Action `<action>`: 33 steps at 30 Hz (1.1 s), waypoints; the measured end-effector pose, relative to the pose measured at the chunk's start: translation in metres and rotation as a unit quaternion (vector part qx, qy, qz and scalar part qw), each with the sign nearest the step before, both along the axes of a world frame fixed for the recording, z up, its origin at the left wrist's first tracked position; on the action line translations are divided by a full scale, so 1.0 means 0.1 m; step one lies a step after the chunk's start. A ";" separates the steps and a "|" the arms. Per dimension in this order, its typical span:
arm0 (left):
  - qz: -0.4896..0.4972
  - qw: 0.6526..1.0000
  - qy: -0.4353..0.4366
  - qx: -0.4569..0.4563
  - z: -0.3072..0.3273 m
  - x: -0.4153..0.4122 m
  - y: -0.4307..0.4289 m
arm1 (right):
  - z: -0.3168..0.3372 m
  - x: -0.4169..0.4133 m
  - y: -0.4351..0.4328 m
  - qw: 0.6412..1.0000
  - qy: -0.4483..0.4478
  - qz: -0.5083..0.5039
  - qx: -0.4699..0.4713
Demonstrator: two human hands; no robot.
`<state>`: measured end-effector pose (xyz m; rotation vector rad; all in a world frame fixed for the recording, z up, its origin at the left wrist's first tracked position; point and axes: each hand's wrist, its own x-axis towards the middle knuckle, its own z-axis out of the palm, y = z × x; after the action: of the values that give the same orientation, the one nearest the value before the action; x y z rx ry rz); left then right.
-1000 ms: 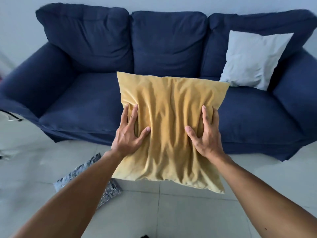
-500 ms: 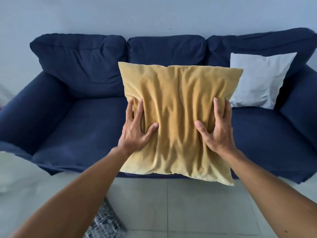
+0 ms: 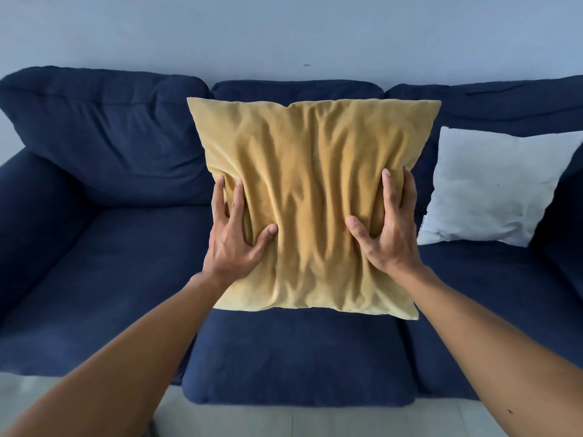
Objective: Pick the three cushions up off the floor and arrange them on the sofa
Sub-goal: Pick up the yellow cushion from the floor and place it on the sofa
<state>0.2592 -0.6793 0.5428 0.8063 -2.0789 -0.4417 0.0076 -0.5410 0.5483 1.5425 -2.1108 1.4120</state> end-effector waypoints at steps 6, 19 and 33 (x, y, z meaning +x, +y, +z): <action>0.022 0.999 -0.028 0.030 -0.21 -0.34 -0.64 | -0.27 -0.40 -0.71 1.000 -0.001 0.017 -0.001; -0.001 0.999 -0.034 0.033 -0.97 -0.89 -1.91 | -1.02 -0.89 -1.87 1.000 -0.009 0.002 -0.001; -0.019 0.998 -0.052 0.010 -1.61 -1.08 -2.28 | -1.56 -1.13 -2.15 1.000 0.001 0.001 0.015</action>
<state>0.1515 -0.9073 0.3822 0.8181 -2.1923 -0.4491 -0.1057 -0.7560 0.3925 1.5561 -2.1409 1.3842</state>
